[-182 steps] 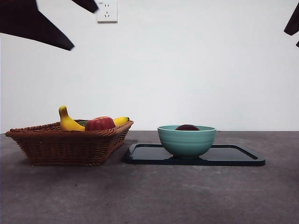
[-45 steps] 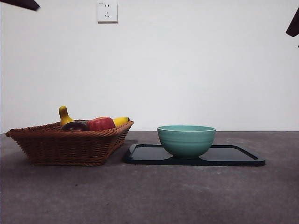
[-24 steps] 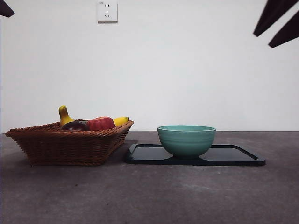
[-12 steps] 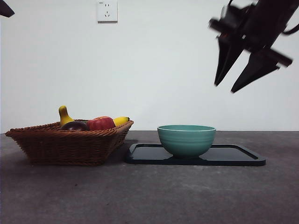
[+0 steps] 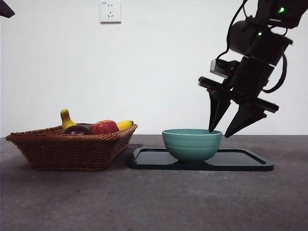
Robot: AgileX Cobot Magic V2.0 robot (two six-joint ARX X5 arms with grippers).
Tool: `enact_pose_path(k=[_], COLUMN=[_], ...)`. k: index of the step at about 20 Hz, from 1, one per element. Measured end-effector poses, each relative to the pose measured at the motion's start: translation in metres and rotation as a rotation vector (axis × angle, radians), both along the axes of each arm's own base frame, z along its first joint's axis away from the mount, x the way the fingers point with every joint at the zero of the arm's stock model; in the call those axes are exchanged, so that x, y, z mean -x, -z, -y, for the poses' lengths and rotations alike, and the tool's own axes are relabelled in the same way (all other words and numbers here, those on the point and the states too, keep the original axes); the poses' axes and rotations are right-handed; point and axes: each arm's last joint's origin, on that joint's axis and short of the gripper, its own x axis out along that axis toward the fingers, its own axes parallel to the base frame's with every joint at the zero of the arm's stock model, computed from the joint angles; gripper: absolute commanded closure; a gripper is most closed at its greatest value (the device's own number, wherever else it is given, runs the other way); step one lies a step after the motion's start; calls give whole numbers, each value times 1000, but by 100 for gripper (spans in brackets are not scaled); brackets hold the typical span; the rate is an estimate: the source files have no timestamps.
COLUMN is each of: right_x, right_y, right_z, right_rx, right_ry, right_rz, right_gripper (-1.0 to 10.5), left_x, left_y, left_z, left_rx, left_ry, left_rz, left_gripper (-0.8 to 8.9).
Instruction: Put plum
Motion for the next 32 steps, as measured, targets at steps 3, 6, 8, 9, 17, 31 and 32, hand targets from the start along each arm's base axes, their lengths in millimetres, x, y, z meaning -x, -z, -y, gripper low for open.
enact_pose_path(k=[3, 6, 8, 9, 17, 31, 32], right_x=[-4, -7, -8, -9, 7, 135, 139], right_y=[8, 14, 14, 13, -38, -97, -86], right_z=[-1, -1, -3, -3, 1, 10, 7], right_rx=[17, 35, 37, 34, -4, 31, 39], right_ry=[8, 17, 19, 18, 19, -134, -151], right_rz=[1, -5, 15, 24, 164, 207, 189], right_gripper=[772, 882, 938, 938, 938, 938, 938], left_x=[0, 0, 0, 0, 0, 0, 0], left_y=[0, 0, 0, 0, 0, 0, 0], left_z=[0, 0, 0, 0, 0, 0, 0], left_rx=[0, 0, 0, 0, 0, 0, 0], left_ry=[0, 0, 0, 0, 0, 0, 0], left_rz=[0, -1, -1, -1, -1, 0, 0], left_gripper=[440, 440, 440, 440, 440, 440, 440])
